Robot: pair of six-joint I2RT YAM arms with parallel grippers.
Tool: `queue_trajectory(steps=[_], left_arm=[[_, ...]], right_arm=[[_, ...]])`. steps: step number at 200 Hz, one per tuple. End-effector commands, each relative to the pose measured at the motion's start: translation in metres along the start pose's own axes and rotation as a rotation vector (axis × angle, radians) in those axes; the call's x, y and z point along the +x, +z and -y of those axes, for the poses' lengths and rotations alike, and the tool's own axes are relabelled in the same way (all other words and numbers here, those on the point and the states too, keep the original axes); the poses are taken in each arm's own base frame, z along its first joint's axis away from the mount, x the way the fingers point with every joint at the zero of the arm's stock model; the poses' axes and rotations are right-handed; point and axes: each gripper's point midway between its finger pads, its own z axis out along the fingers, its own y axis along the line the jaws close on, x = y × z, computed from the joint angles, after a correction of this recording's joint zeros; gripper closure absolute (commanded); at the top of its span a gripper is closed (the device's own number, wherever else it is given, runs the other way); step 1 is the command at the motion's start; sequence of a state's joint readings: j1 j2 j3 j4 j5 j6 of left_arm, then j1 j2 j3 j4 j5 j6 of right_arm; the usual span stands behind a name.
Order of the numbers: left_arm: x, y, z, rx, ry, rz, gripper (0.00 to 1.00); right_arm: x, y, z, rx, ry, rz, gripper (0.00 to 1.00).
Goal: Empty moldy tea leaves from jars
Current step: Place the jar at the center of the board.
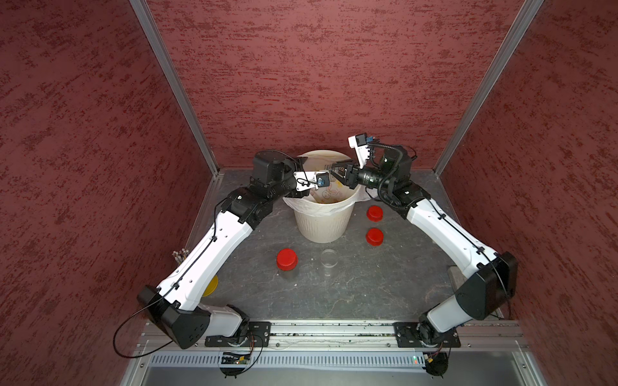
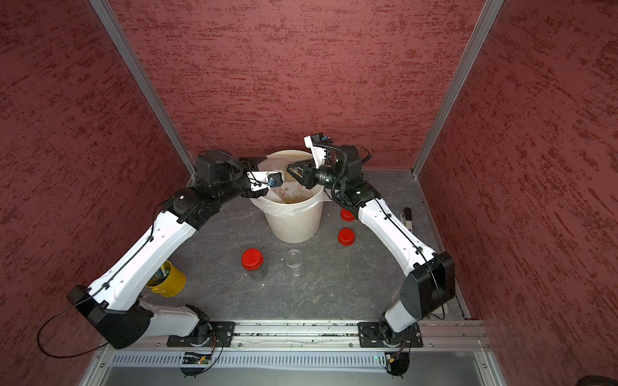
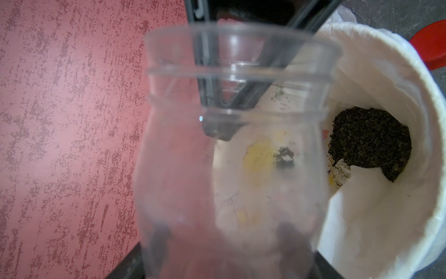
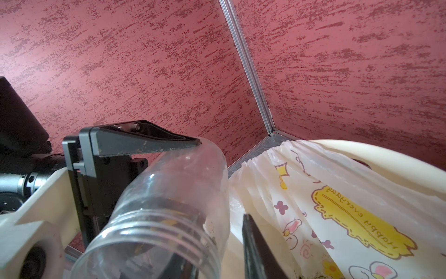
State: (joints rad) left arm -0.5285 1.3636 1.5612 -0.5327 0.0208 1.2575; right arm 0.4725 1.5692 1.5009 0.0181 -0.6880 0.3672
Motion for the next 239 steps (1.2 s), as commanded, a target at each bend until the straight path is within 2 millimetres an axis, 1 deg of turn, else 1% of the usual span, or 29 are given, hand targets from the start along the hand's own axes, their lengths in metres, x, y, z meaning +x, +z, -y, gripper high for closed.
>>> queue_trajectory(steps=[1,38,97,116,155,171,202,218,230,239], left_arm=[[-0.012,-0.005,-0.015,-0.048,0.003,0.043,0.29],[-0.012,-0.004,-0.016,-0.057,0.011,0.039,0.28],[-0.012,-0.003,-0.017,-0.063,0.016,0.039,0.26],[-0.013,-0.002,-0.017,-0.065,0.019,0.039,0.25],[-0.011,-0.003,-0.019,-0.080,0.020,0.027,0.23],[-0.008,-0.002,-0.022,-0.097,0.018,0.011,0.21],[-0.001,-0.003,-0.026,-0.138,0.007,-0.017,0.10],[-0.004,-0.008,-0.028,-0.162,-0.003,0.009,0.03],[-0.005,-0.012,-0.028,-0.167,-0.021,0.025,0.00],[-0.005,-0.016,-0.028,-0.170,-0.036,0.033,0.00]], right_arm=[[-0.004,0.004,-0.009,-0.030,-0.016,-0.006,0.74],[-0.001,0.005,-0.011,-0.038,-0.010,-0.014,0.83],[0.002,0.006,-0.013,-0.049,0.005,-0.023,0.94],[0.002,0.007,-0.015,-0.060,0.010,-0.025,1.00],[0.000,0.006,-0.018,-0.064,0.016,-0.017,1.00],[-0.003,0.004,-0.015,-0.032,0.015,-0.008,1.00],[-0.014,-0.005,-0.008,0.032,0.002,0.027,1.00],[-0.020,-0.010,-0.003,0.067,0.006,0.041,1.00],[-0.025,-0.016,0.000,0.086,0.004,0.058,1.00],[-0.030,-0.021,0.001,0.100,0.003,0.072,1.00]])
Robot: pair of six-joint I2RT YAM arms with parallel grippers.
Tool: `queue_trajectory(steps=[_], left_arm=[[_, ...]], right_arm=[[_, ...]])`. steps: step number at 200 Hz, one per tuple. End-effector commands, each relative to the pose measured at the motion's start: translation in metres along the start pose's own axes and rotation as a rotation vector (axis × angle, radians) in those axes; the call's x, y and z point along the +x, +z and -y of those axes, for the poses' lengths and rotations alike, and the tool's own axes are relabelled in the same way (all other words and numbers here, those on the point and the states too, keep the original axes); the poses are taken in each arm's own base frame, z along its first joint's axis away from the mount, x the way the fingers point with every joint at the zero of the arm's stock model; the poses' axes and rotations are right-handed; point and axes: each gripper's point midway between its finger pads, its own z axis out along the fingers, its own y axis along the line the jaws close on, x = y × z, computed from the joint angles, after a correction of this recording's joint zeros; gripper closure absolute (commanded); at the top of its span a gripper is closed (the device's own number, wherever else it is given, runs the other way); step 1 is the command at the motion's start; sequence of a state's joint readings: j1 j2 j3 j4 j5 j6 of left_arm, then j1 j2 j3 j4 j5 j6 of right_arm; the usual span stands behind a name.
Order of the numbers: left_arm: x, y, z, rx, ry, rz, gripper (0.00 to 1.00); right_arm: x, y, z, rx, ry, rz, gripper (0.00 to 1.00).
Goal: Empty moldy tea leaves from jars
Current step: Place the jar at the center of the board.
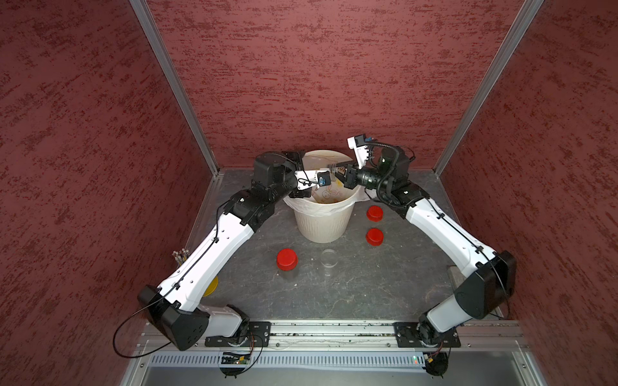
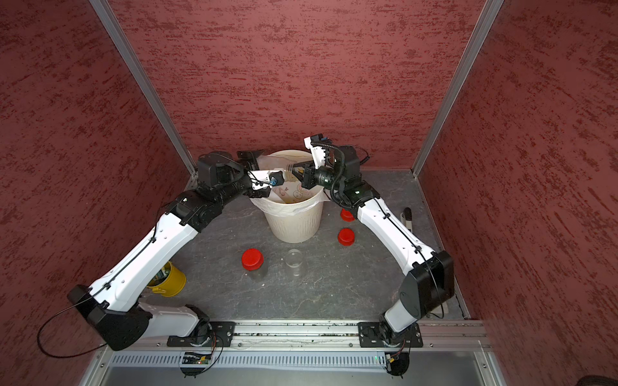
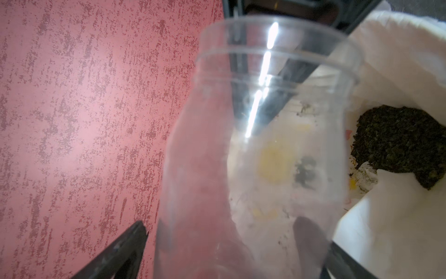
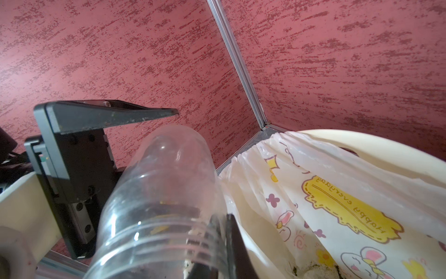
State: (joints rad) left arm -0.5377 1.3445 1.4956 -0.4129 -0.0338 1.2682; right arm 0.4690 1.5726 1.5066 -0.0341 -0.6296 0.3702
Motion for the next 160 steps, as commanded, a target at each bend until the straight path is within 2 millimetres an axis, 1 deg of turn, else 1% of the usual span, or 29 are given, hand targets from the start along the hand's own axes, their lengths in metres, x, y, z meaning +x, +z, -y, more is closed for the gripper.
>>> queue_trajectory(steps=[1,16,39,51,53,55,80,94,110,127,146,160], left_arm=[[-0.006,-0.017,-0.021,-0.085,-0.053,0.045,0.00],[-0.004,-0.022,-0.020,-0.092,-0.070,0.053,0.00],[0.000,-0.032,-0.019,-0.117,-0.102,0.064,0.00],[0.003,-0.039,-0.022,-0.136,-0.135,0.070,0.00],[0.004,-0.039,-0.021,-0.136,-0.143,0.070,0.00],[0.004,-0.041,-0.022,-0.141,-0.148,0.073,0.00],[0.011,-0.056,-0.030,-0.211,-0.233,0.098,0.00],[0.016,-0.065,-0.038,-0.265,-0.281,0.118,0.00],[0.019,-0.070,-0.051,-0.328,-0.361,0.145,0.00],[0.016,-0.076,-0.063,-0.378,-0.436,0.195,0.00],[0.014,-0.073,-0.060,-0.380,-0.438,0.221,0.00],[0.018,-0.070,-0.059,-0.389,-0.446,0.210,0.00]], right_arm=[[-0.034,-0.022,-0.013,0.027,-0.027,0.086,1.00],[-0.041,-0.031,-0.011,0.046,-0.030,0.108,1.00],[-0.051,-0.044,-0.014,0.072,-0.045,0.132,1.00],[-0.053,-0.048,-0.009,0.102,-0.052,0.126,1.00],[-0.058,-0.055,-0.017,0.100,-0.063,0.139,1.00],[-0.059,-0.058,-0.019,0.101,-0.068,0.140,1.00],[-0.062,-0.078,-0.026,0.155,-0.098,0.116,1.00],[-0.056,-0.088,-0.029,0.188,-0.113,0.080,1.00],[-0.043,-0.101,-0.031,0.228,-0.116,0.026,1.00],[-0.025,-0.113,-0.036,0.244,-0.123,-0.044,1.00],[-0.004,-0.123,-0.035,0.288,-0.118,-0.112,1.00],[0.010,-0.131,-0.037,0.311,-0.117,-0.153,1.00]])
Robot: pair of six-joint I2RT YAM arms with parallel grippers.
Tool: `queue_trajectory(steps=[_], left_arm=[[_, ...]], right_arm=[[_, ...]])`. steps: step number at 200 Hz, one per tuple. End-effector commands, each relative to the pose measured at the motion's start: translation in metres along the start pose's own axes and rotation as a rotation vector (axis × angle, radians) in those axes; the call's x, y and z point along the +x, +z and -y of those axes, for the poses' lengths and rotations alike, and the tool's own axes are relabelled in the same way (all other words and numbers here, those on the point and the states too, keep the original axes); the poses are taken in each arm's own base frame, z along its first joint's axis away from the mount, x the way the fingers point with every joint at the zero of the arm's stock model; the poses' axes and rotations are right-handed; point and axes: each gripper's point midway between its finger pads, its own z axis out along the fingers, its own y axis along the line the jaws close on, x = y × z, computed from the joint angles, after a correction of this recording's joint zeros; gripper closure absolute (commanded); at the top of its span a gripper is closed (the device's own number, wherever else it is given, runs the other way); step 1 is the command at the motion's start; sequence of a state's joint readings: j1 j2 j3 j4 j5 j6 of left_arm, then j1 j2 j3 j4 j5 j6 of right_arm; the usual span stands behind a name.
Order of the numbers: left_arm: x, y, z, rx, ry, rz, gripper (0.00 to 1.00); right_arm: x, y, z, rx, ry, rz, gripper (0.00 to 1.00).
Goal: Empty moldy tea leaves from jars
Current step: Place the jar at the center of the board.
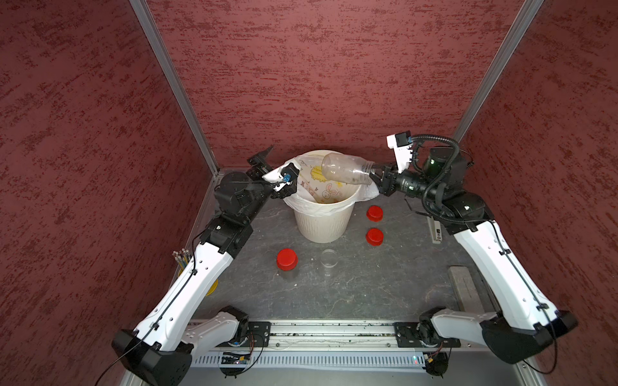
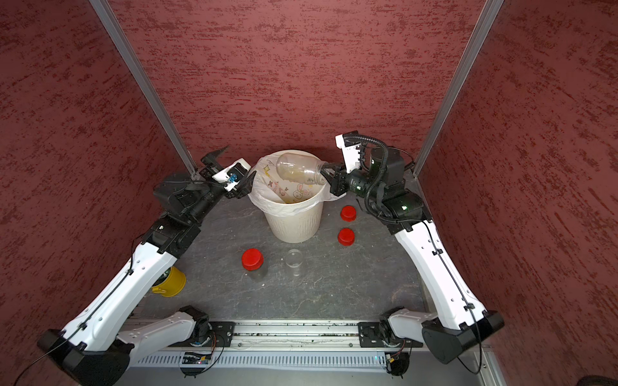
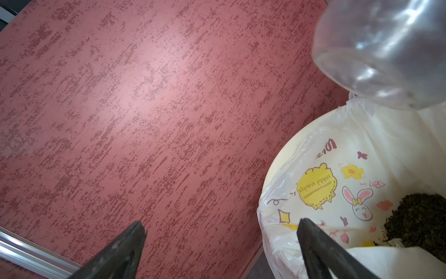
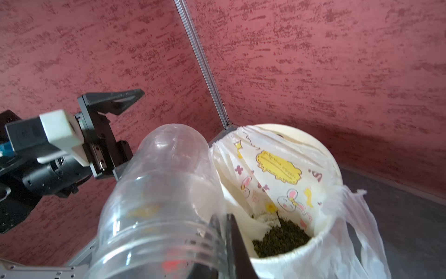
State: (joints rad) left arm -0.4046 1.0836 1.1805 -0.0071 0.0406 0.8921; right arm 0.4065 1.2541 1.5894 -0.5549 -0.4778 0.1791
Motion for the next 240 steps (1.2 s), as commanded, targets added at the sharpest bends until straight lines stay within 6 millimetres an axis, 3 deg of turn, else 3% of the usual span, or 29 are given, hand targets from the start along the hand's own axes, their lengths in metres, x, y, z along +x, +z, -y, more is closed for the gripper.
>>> queue_trajectory(steps=[1,28,51,107,169,240], left_arm=[[-0.011,-0.001,-0.011,-0.053,-0.072,0.066,0.00],[-0.006,-0.003,-0.012,-0.070,-0.084,0.062,0.00],[-0.010,-0.008,-0.015,-0.079,-0.125,0.097,0.00],[-0.011,-0.008,-0.016,-0.070,-0.149,0.118,0.00],[-0.010,-0.012,-0.015,-0.060,-0.162,0.117,0.00],[-0.017,-0.018,-0.018,-0.055,-0.170,0.142,0.00]], right_arm=[[0.039,-0.013,0.005,0.072,-0.013,-0.136,1.00],[0.072,-0.020,-0.003,0.077,-0.008,-0.212,1.00],[0.100,-0.022,0.007,0.155,0.025,-0.303,1.00],[0.142,-0.045,0.026,0.322,0.085,-0.436,1.00],[0.178,-0.059,0.055,0.524,0.127,-0.560,1.00],[0.209,-0.050,0.072,0.637,0.143,-0.661,1.00]])
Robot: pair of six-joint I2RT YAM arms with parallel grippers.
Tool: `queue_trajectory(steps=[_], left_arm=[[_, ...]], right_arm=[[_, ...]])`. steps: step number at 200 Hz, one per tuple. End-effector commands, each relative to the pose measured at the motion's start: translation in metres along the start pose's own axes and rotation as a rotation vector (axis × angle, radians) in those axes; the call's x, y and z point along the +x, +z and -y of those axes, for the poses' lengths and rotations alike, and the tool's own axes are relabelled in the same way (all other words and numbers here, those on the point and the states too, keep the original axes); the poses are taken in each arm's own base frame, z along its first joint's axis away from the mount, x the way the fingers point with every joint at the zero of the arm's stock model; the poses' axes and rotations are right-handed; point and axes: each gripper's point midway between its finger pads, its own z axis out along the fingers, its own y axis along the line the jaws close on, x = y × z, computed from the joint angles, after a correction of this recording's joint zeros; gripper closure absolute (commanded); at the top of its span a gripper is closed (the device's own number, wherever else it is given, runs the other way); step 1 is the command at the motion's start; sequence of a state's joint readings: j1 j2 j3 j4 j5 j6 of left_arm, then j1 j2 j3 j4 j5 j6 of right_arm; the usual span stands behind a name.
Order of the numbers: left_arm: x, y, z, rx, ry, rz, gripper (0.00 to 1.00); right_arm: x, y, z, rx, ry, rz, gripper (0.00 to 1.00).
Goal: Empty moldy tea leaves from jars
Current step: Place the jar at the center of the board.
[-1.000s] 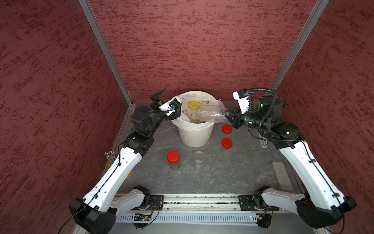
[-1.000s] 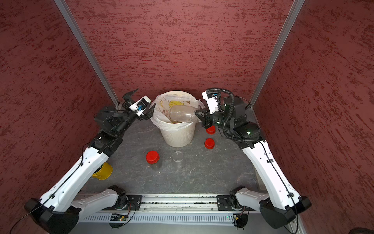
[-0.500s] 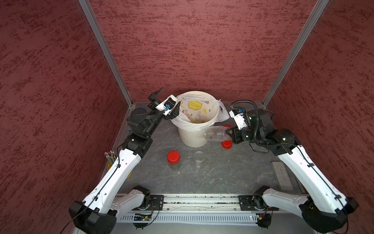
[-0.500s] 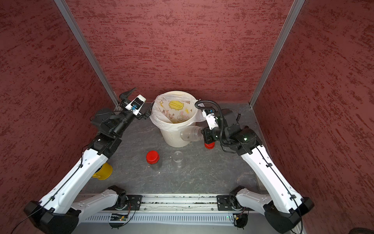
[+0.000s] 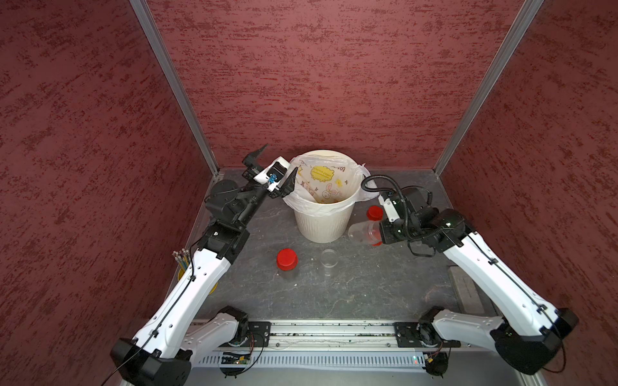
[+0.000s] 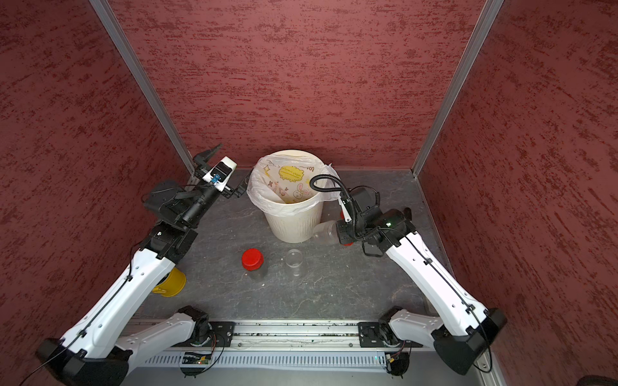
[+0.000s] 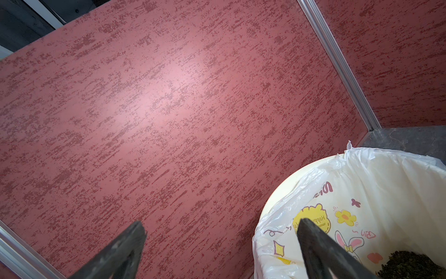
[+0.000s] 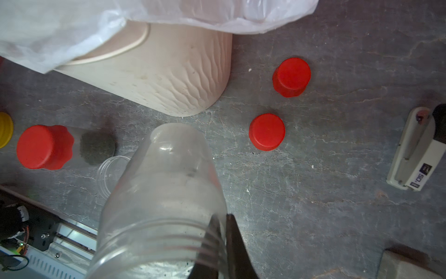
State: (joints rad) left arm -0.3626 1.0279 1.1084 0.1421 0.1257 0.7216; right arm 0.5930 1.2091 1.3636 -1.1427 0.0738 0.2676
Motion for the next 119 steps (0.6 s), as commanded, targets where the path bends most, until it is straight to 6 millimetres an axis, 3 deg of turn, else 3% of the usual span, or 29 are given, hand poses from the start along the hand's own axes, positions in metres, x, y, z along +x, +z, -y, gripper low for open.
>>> queue_trajectory(steps=[1,55,119], left_arm=[[-0.002,-0.002,-0.001,0.001,-0.018,0.014,0.00],[0.004,-0.001,0.002,0.011,-0.018,0.005,0.00],[0.005,-0.002,0.003,0.017,-0.014,0.003,0.00]], right_arm=[[0.005,0.005,0.007,0.067,0.032,-0.016,1.00],[0.034,0.031,0.006,0.132,0.044,-0.138,1.00],[0.056,0.051,0.006,0.164,0.052,-0.203,1.00]])
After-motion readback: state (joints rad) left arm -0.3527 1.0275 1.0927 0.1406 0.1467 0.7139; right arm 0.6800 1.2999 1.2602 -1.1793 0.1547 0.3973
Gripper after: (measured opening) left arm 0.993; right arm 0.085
